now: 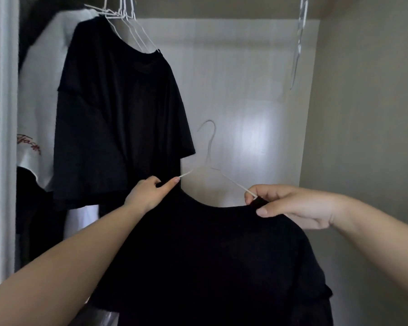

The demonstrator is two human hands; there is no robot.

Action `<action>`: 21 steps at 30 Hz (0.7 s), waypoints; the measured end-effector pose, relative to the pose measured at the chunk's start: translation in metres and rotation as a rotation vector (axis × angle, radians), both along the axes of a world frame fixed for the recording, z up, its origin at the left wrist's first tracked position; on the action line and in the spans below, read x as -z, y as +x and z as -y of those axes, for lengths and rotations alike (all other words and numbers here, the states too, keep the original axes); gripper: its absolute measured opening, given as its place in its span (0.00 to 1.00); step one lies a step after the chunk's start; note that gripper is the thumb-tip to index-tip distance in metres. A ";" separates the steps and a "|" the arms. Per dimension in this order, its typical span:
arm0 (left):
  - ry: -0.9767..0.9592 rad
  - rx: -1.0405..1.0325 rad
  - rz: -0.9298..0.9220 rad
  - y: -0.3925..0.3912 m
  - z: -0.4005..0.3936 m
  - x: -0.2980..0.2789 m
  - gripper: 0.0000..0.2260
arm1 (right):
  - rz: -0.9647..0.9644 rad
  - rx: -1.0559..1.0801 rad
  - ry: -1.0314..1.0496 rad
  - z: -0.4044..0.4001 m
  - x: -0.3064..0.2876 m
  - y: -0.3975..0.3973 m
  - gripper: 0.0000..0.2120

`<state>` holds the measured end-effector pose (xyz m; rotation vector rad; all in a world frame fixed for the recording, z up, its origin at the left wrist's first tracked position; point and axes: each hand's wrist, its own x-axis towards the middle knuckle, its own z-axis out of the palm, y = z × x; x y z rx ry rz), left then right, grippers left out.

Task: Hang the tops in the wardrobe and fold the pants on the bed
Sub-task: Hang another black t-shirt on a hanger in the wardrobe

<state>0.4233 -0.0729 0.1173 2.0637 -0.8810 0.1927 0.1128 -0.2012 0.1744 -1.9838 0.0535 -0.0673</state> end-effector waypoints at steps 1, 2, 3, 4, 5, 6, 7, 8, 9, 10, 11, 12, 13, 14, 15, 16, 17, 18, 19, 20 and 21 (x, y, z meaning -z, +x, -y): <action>-0.006 0.038 -0.035 -0.005 0.006 -0.002 0.41 | -0.020 -0.060 0.122 -0.003 -0.003 -0.003 0.10; -0.022 0.073 -0.066 -0.010 0.012 -0.003 0.40 | -0.017 -0.094 0.199 -0.007 -0.005 -0.005 0.11; -0.048 0.101 -0.098 -0.014 0.017 -0.005 0.39 | 0.012 -0.098 0.244 -0.012 -0.007 -0.006 0.11; -0.084 0.126 -0.132 -0.020 0.022 -0.008 0.37 | 0.052 -0.075 0.267 -0.016 -0.010 -0.006 0.10; -0.128 0.151 -0.173 -0.024 0.025 -0.010 0.35 | 0.089 -0.050 0.287 -0.022 -0.011 -0.003 0.09; -0.183 0.180 -0.218 -0.029 0.028 -0.013 0.33 | 0.130 -0.020 0.305 -0.028 -0.012 0.000 0.09; -0.246 0.214 -0.265 -0.033 0.030 -0.016 0.31 | 0.170 0.011 0.319 -0.033 -0.014 0.005 0.09; -0.305 0.257 -0.309 -0.037 0.031 -0.022 0.29 | 0.212 0.037 0.328 -0.038 -0.016 0.011 0.08; -0.344 0.311 -0.347 -0.042 0.030 -0.029 0.27 | 0.246 0.061 0.327 -0.044 -0.019 0.018 0.06; -0.370 0.376 -0.377 -0.049 0.029 -0.037 0.25 | 0.284 0.090 0.312 -0.051 -0.023 0.025 0.04; -0.390 0.444 -0.401 -0.055 0.026 -0.044 0.23 | 0.323 0.128 0.303 -0.056 -0.028 0.033 0.06; -0.419 0.501 -0.419 -0.062 0.022 -0.052 0.22 | 0.364 0.179 0.296 -0.059 -0.033 0.043 0.09; -0.460 0.535 -0.433 -0.068 0.017 -0.059 0.21 | 0.400 0.231 0.292 -0.063 -0.039 0.052 0.10; -0.512 0.550 -0.437 -0.073 0.010 -0.066 0.19 | 0.435 0.283 0.271 -0.066 -0.045 0.062 0.08; -0.566 0.560 -0.431 -0.076 0.002 -0.074 0.17 | 0.466 0.328 0.233 -0.069 -0.051 0.072 0.05; -0.611 0.576 -0.425 -0.079 -0.006 -0.083 0.15 | 0.497 0.365 0.184 -0.069 -0.058 0.083 0.04; -0.645 0.597 -0.424 -0.083 -0.016 -0.091 0.14 | 0.526 0.393 0.136 -0.069 -0.065 0.093 0.04; -0.669 0.621 -0.414 -0.087 -0.025 -0.100 0.14 | 0.551 0.414 0.085 -0.070 -0.071 0.102 0.04; -0.681 0.644 -0.387 -0.089 -0.036 -0.108 0.13 | 0.572 0.423 0.038 -0.072 -0.078 0.111 0.04; -0.682 0.664 -0.356 -0.091 -0.045 -0.116 0.11 | 0.591 0.428 -0.004 -0.072 -0.084 0.120 0.05; -0.675 0.678 -0.326 -0.095 -0.053 -0.123 0.10 | 0.610 0.434 -0.033 -0.073 -0.090 0.127 0.06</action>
